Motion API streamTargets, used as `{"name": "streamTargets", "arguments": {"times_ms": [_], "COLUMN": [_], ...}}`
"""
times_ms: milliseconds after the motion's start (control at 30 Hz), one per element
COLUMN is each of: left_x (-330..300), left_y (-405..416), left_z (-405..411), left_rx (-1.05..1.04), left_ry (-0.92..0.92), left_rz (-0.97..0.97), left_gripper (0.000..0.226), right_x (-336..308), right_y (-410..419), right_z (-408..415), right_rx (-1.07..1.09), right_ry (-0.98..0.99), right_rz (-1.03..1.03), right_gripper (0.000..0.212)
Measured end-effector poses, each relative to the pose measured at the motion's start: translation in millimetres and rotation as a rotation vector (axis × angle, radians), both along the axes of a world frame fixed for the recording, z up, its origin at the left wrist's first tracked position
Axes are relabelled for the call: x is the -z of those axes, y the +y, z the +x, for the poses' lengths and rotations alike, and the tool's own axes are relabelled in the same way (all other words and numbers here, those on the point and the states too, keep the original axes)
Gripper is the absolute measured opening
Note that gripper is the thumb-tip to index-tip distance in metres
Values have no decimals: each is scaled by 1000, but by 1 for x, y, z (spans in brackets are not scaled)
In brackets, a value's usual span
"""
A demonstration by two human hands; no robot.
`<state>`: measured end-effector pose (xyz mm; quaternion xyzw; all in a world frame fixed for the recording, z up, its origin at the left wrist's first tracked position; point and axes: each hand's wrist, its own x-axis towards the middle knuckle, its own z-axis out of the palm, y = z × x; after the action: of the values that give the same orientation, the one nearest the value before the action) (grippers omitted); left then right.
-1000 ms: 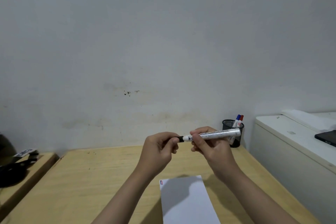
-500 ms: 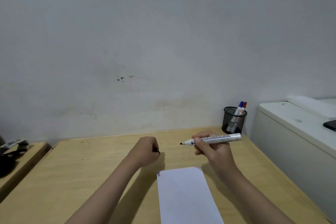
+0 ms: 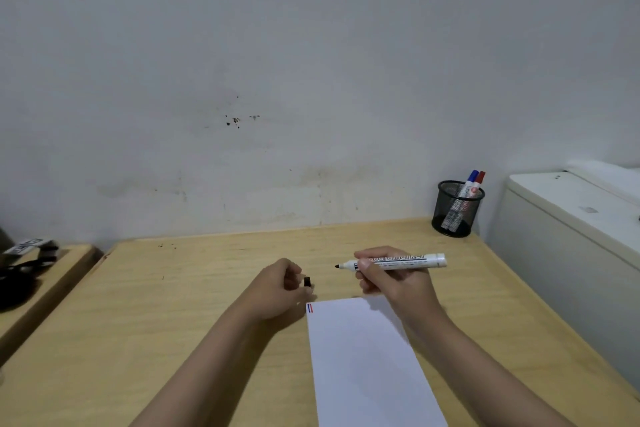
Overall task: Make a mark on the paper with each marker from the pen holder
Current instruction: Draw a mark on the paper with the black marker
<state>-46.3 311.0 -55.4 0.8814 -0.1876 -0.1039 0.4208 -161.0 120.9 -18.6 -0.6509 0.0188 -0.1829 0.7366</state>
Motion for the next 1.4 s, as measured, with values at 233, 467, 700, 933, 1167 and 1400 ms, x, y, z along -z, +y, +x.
{"name": "streamTargets", "arguments": {"times_ms": [233,467,700,933,1167,1400], "left_x": [11,20,18,18,17,15], "left_y": [3,9,11,11,11,11], "left_z": [-39,-39,-35,-34,-35,-36], "left_rx": [-6,86,119,113,130,125], "left_ry": [-100,-216,-245,-236,-240,-228], "left_rz": [-144,-78,-51,-20,9,8], "left_gripper": [40,34,34,33,33,31], "right_x": [10,46,51,57,55,57], "right_y": [15,32,31,30,32,29], "right_z": [18,25,24,26,27,29], "right_rx": [40,12,54,48,50,42], "right_ry": [125,215,183,204,213,224], "right_rz": [-77,-98,-238,-279,-323,-318], "right_gripper": [4,20,17,16,13,11]}}
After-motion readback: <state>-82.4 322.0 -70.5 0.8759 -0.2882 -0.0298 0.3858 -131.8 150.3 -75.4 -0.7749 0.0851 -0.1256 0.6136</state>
